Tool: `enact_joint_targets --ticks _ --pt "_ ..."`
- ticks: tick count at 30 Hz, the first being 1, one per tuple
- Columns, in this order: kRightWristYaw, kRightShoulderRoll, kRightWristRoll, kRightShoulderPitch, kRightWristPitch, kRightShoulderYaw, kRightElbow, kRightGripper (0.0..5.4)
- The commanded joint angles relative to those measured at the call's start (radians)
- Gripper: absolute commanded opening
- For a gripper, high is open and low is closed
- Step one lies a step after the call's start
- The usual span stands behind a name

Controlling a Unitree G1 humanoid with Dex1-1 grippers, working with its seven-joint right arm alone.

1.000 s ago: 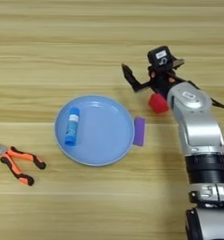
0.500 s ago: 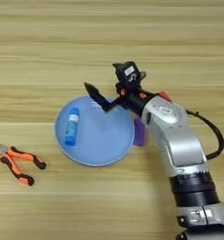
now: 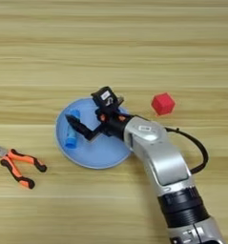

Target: Move the objects on the table

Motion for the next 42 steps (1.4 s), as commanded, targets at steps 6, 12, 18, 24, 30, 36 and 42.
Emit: enact_joint_targets --ticks 6,12,18,24,30,36,42 --pt "-0.054 0.031 -0.044 -0.053 0.030 0.044 -0.004 5.38" --pt "-0.062 0.030 -0.072 -0.048 0.037 0.059 0.024 5.38" --pt "-0.063 0.016 -0.105 -0.044 0.029 0.065 0.057 5.38" --pt "-0.040 0.004 -0.123 -0.033 0.026 0.085 0.066 5.38" --pt "-0.029 0.000 -0.133 -0.036 0.022 0.084 0.091 4.87" --pt "-0.025 0.001 -0.138 -0.039 0.015 0.082 0.112 4.19" --pt "-0.026 0.001 -0.137 -0.044 0.007 0.076 0.131 3.53"
